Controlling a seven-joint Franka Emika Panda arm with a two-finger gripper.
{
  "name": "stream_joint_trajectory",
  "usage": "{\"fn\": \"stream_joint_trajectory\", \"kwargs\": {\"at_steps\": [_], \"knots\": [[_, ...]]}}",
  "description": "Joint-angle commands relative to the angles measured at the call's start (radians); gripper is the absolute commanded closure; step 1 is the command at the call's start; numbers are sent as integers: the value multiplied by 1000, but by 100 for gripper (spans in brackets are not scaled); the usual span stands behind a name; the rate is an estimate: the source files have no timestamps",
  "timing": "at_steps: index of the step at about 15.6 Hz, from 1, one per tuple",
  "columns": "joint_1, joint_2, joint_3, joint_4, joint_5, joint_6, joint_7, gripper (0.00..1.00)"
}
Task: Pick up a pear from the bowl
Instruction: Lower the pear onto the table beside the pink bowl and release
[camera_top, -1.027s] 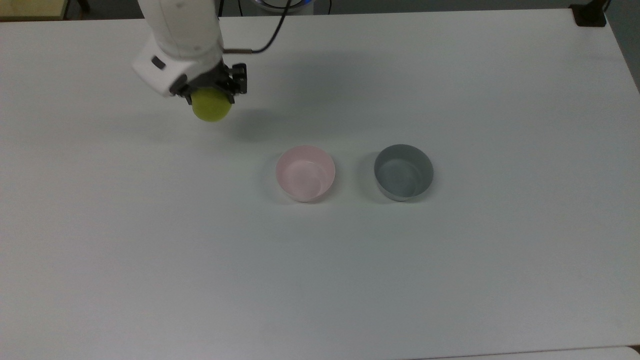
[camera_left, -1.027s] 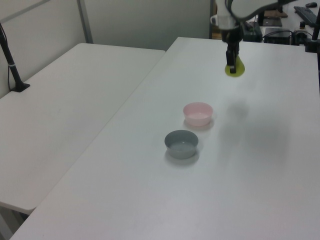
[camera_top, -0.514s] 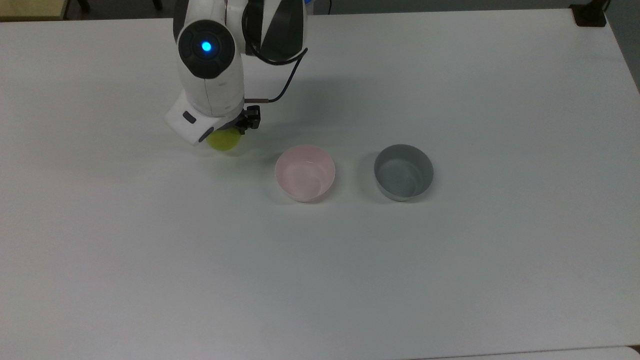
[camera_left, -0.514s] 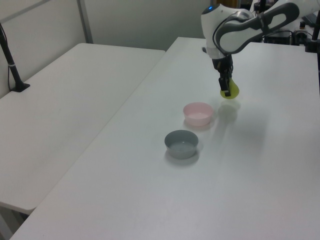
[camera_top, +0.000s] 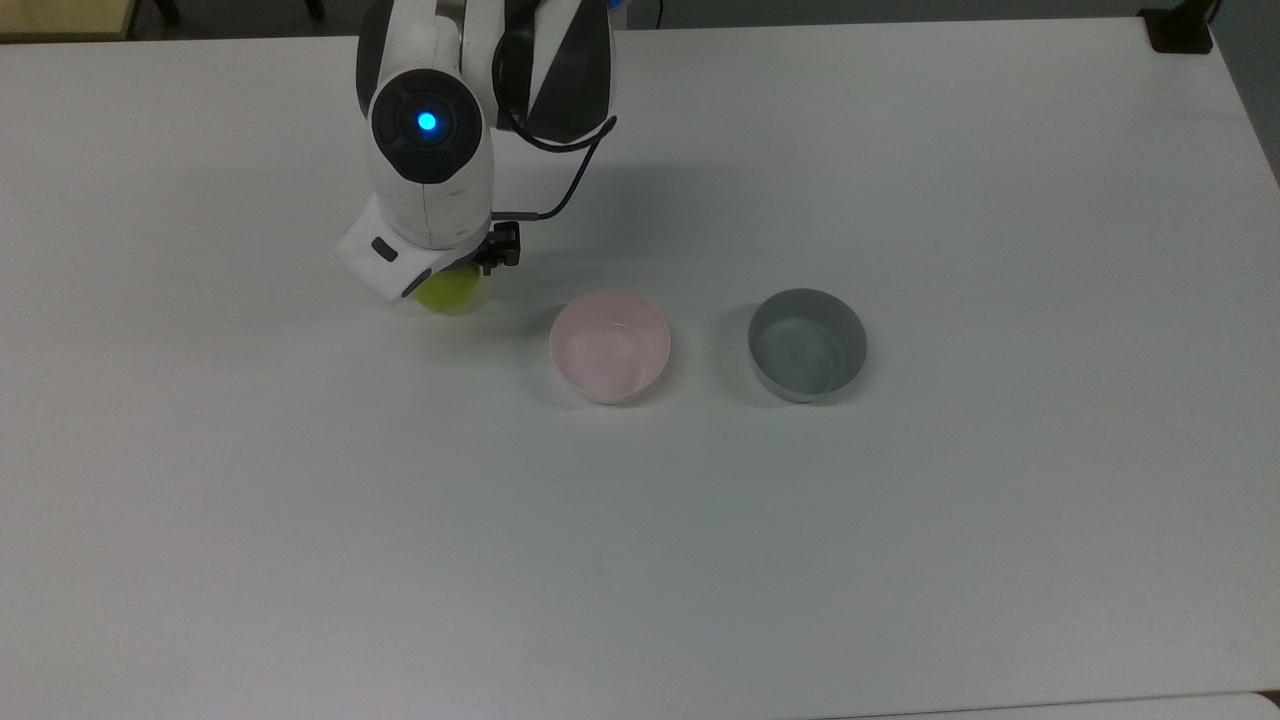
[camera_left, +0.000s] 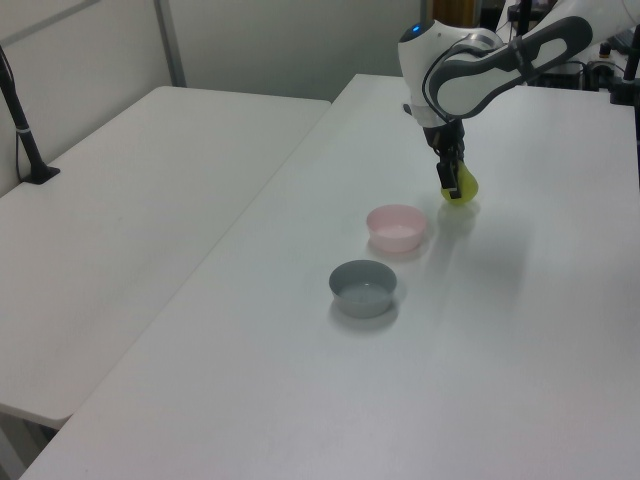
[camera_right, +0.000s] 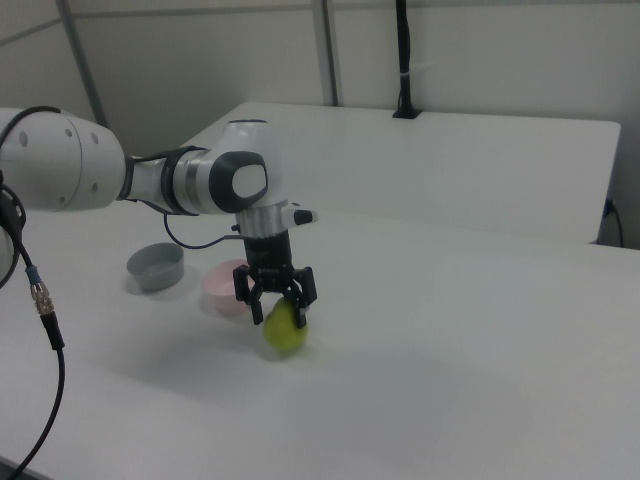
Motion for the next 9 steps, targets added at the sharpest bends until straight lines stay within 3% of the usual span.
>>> {"fn": "stream_joint_trajectory", "kwargs": {"at_steps": [1,4,9], "knots": [[11,-24,-10,-7,-21,7,23,0],[11,-41,-15,-3,-19,2,23,0],[0,-177,-19,26,28,-44,25,0]]}}
